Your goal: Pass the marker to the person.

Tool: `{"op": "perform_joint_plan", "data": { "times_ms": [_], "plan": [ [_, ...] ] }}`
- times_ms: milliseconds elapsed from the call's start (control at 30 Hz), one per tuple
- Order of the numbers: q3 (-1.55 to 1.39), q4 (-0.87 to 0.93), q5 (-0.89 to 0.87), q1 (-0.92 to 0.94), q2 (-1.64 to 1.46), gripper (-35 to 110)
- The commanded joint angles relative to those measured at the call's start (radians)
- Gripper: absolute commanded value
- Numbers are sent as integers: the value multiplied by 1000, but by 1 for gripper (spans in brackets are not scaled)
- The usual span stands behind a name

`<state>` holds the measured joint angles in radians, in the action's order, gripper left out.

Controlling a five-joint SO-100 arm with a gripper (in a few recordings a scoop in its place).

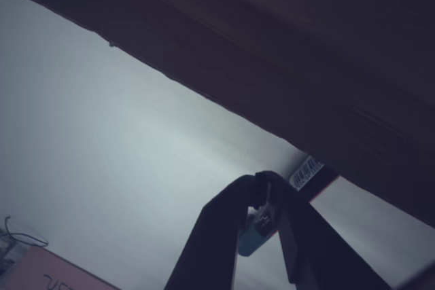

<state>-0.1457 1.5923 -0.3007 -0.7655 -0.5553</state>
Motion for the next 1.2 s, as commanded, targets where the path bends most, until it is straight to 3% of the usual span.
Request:
{"op": "perform_joint_plan", "data": {
  "times_ms": [0, 467, 767, 1167],
  "plan": [
    [5, 5, 3, -23, -12, -5],
    [-11, 25, 20, -87, 6, 0],
    [-77, -44, 25, -95, -9, 13],
    [-202, -140, 14, -123, -40, 14]
  ]
}}
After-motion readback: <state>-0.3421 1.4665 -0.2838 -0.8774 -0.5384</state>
